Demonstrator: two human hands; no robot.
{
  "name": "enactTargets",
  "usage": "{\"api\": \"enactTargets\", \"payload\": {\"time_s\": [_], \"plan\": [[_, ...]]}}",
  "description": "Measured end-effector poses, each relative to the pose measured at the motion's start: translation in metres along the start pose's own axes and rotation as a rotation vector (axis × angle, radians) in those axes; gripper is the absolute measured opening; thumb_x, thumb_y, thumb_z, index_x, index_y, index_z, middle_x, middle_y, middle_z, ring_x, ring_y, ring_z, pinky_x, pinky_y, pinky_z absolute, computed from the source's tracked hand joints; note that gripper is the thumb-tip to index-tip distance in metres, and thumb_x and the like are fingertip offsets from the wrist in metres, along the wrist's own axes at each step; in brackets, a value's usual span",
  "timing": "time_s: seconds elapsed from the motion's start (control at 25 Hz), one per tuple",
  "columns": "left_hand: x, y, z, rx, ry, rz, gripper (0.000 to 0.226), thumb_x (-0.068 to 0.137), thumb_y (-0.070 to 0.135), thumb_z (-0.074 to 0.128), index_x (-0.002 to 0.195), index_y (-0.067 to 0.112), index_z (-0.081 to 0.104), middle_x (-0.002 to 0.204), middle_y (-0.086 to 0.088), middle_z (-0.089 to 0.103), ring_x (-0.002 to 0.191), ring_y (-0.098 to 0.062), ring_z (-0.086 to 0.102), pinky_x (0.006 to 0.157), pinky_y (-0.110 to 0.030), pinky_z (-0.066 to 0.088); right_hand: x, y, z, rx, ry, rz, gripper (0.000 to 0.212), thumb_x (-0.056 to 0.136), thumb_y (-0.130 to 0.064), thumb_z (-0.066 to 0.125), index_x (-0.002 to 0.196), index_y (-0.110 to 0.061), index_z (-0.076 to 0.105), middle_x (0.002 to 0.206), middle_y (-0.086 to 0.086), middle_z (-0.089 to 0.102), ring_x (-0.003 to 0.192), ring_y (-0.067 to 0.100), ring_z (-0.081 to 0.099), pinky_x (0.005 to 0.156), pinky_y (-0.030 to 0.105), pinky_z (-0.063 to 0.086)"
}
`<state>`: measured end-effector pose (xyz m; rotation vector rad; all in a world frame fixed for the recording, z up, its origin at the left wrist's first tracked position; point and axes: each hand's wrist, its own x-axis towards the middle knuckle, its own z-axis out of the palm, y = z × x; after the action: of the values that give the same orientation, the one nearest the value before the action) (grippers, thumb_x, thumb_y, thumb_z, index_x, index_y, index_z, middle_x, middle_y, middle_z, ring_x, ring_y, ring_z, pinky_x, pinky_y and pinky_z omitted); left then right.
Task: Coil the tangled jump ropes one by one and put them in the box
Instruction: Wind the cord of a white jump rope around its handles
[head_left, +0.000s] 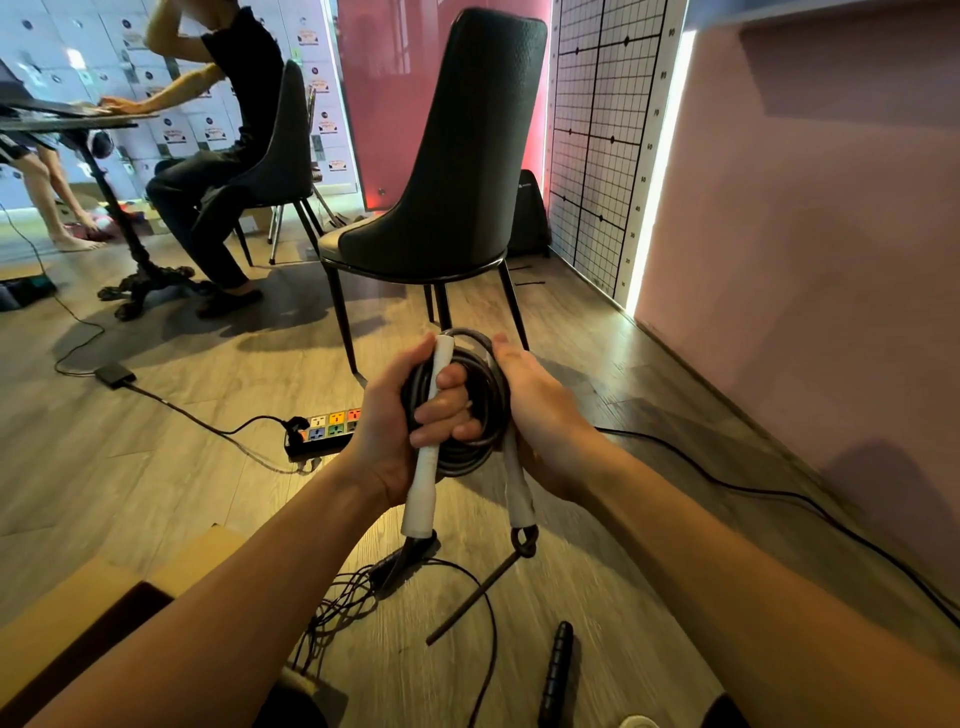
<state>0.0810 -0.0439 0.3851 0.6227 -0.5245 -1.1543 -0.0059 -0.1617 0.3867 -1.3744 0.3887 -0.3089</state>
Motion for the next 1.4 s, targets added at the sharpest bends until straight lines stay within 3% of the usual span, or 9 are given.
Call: {"api": "enactTargets", "payload": {"time_s": [0.16, 0.28, 0.36, 0.48, 0.64, 0.92, 1.12, 1.28, 1.4], "plan": [[-0.002, 0.005, -0.004, 0.133, 0.242, 0.118, 0.045, 0.097, 0.042, 0.043, 0.064, 0.014, 0.053, 0.042, 0.006, 0.038, 0.033, -0.005, 0.035, 0.047, -0.018, 0.043, 0.003, 0.001, 0.006, -0.071, -0.054, -0.007, 0.035, 0.104, -0.045, 0.035, 0.12, -0.022, 0.057, 0.105, 0.011, 0.067, 0.091, 0.026, 0.069, 0.089, 0.053, 0.057], [-0.009, 0.012, -0.015, 0.211, 0.344, 0.163, 0.039, 0.097, 0.041, 0.046, 0.07, 0.014, 0.052, 0.045, 0.007, 0.038, 0.036, -0.005, 0.036, 0.05, -0.017, 0.042, 0.005, 0.002, 0.016, -0.097, -0.128, 0.033, 0.031, 0.106, -0.04, 0.034, 0.122, -0.029, 0.058, 0.115, 0.022, 0.064, 0.099, 0.034, 0.067, 0.091, 0.055, 0.056], [-0.018, 0.018, -0.022, 0.208, 0.395, 0.174, 0.036, 0.098, 0.038, 0.047, 0.073, 0.013, 0.052, 0.045, 0.007, 0.038, 0.037, -0.005, 0.038, 0.049, -0.018, 0.046, 0.007, 0.003, 0.027, -0.117, -0.176, 0.052, 0.03, 0.106, -0.039, 0.036, 0.127, -0.031, 0.057, 0.115, 0.018, 0.065, 0.098, 0.028, 0.066, 0.083, 0.047, 0.059], [-0.038, 0.032, -0.029, 0.256, 0.461, 0.159, 0.028, 0.095, 0.037, 0.055, 0.08, 0.014, 0.055, 0.05, 0.007, 0.04, 0.045, -0.006, 0.044, 0.057, -0.021, 0.051, 0.011, 0.007, 0.05, -0.202, -0.203, 0.047, 0.028, 0.104, -0.036, 0.043, 0.129, -0.031, 0.054, 0.116, 0.011, 0.065, 0.101, 0.022, 0.063, 0.07, 0.033, 0.052], [-0.073, 0.053, -0.042, 0.477, 0.551, 0.116, 0.032, 0.095, 0.044, 0.055, 0.104, 0.013, 0.058, 0.058, 0.005, 0.048, 0.057, -0.009, 0.051, 0.062, -0.022, 0.052, 0.012, 0.015, 0.09, -0.284, -0.168, 0.017, 0.022, 0.105, -0.031, 0.043, 0.122, -0.025, 0.055, 0.114, 0.012, 0.063, 0.092, 0.019, 0.056, 0.066, 0.029, 0.045], [-0.156, 0.103, -0.077, 0.857, 0.772, 0.006, 0.05, 0.09, 0.055, 0.059, 0.106, 0.009, 0.066, 0.075, 0.001, 0.073, 0.075, -0.013, 0.073, 0.08, -0.033, 0.059, 0.014, 0.045, 0.171, -0.262, -0.291, 0.009, 0.028, 0.106, -0.023, 0.042, 0.13, -0.032, 0.053, 0.123, 0.003, 0.062, 0.114, 0.021, 0.056, 0.079, 0.036, 0.045], [-0.224, 0.112, -0.131, 0.835, 0.952, 0.026, 0.05, 0.092, 0.048, 0.06, 0.108, 0.001, 0.064, 0.081, -0.005, 0.064, 0.069, -0.015, 0.066, 0.061, -0.025, 0.056, 0.025, 0.092, 0.246, -0.365, -0.433, 0.014, 0.037, 0.106, -0.019, 0.041, 0.139, -0.032, 0.048, 0.127, 0.004, 0.059, 0.117, 0.023, 0.054, 0.074, 0.031, 0.044], [-0.281, 0.091, -0.215, 0.784, 1.15, 0.066, 0.078, 0.07, 0.067, 0.073, 0.105, -0.002, 0.064, 0.083, -0.016, 0.062, 0.077, -0.031, 0.067, 0.078, -0.05, 0.059, 0.049, 0.159, 0.304, -0.478, -0.545, 0.067, 0.047, 0.104, -0.011, 0.046, 0.147, -0.029, 0.044, 0.134, 0.004, 0.059, 0.115, 0.016, 0.056, 0.07, 0.016, 0.044], [-0.313, 0.074, -0.271, 0.7, 1.274, 0.119, 0.044, 0.083, 0.046, 0.07, 0.1, 0.006, 0.07, 0.085, -0.012, 0.073, 0.083, -0.03, 0.074, 0.081, -0.052, 0.06, 0.078, 0.21, 0.339, -0.513, -0.648, 0.067, 0.047, 0.102, -0.009, 0.048, 0.142, -0.033, 0.049, 0.116, -0.005, 0.063, 0.094, 0.001, 0.059, 0.062, 0.007, 0.048]]}}
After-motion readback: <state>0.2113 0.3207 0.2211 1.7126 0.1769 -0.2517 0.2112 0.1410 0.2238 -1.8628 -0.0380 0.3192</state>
